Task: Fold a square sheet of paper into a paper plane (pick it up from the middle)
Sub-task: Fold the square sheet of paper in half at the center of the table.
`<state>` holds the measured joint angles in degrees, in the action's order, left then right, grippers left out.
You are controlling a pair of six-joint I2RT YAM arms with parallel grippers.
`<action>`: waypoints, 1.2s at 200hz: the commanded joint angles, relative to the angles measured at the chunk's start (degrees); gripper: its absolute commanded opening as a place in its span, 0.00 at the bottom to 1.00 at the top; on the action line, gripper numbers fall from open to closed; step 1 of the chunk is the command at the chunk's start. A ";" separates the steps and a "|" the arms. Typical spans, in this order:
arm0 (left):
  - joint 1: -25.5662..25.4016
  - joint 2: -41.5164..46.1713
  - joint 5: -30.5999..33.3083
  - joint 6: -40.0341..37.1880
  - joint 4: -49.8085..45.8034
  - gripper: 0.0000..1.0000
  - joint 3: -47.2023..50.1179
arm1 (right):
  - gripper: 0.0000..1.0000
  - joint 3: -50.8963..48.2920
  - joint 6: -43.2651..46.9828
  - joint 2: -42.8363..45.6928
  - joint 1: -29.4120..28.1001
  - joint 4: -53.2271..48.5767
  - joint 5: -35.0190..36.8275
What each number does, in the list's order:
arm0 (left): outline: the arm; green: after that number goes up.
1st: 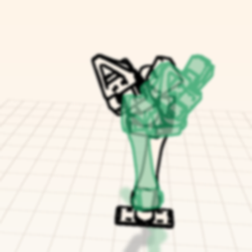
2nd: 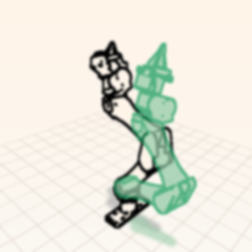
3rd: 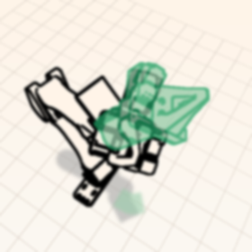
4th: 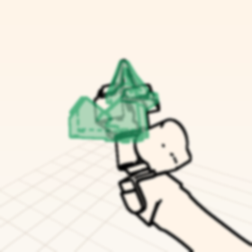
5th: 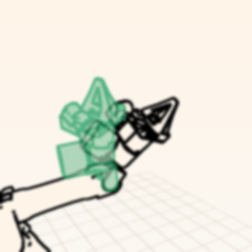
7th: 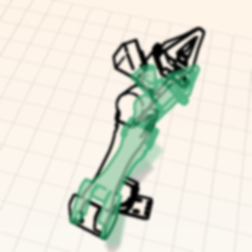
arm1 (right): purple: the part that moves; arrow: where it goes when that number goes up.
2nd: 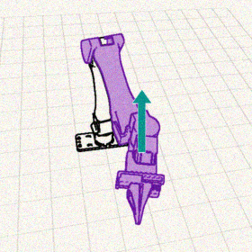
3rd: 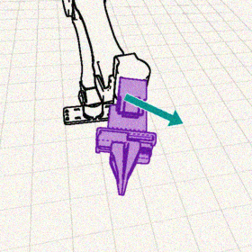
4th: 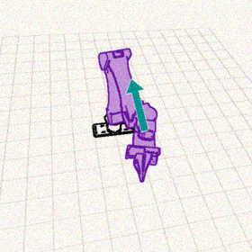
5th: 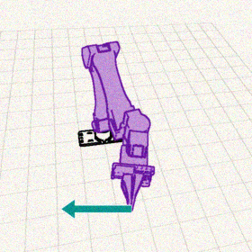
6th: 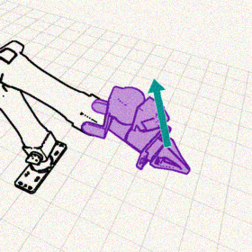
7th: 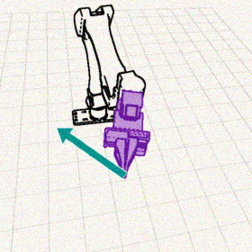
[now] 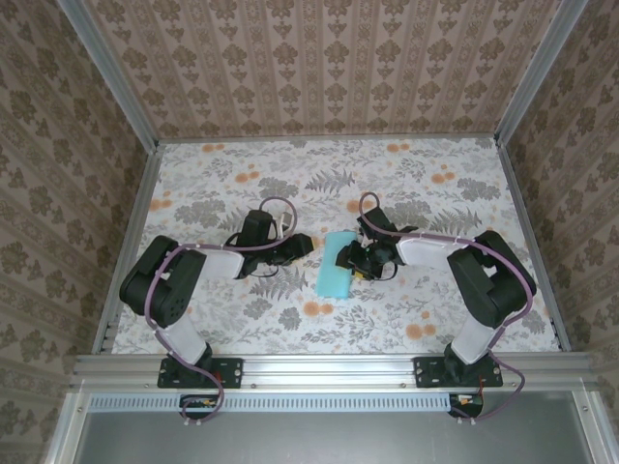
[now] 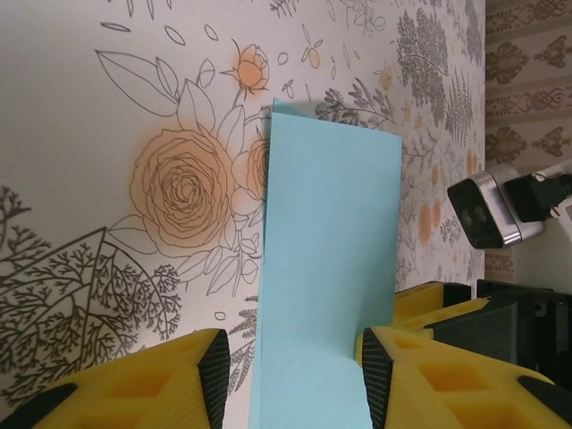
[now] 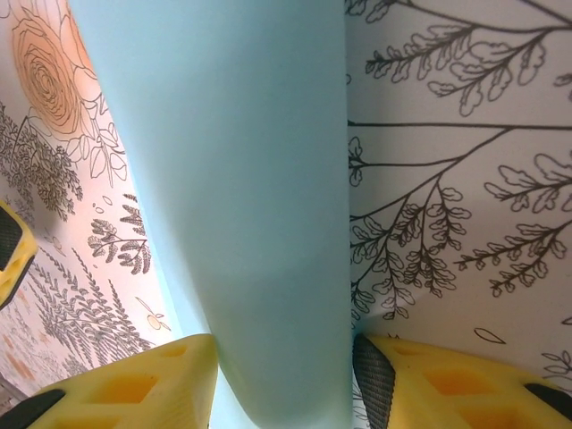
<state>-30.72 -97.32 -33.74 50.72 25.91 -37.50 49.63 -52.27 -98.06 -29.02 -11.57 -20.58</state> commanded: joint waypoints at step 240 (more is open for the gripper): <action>-4.65 -7.57 -2.74 -11.13 -18.41 0.24 -14.74 | 0.51 1.34 -4.25 -16.74 -0.23 -16.81 14.31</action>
<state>-34.94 -103.57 -35.42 41.15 9.82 -50.09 56.07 -57.39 -103.42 -28.86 -20.29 -19.90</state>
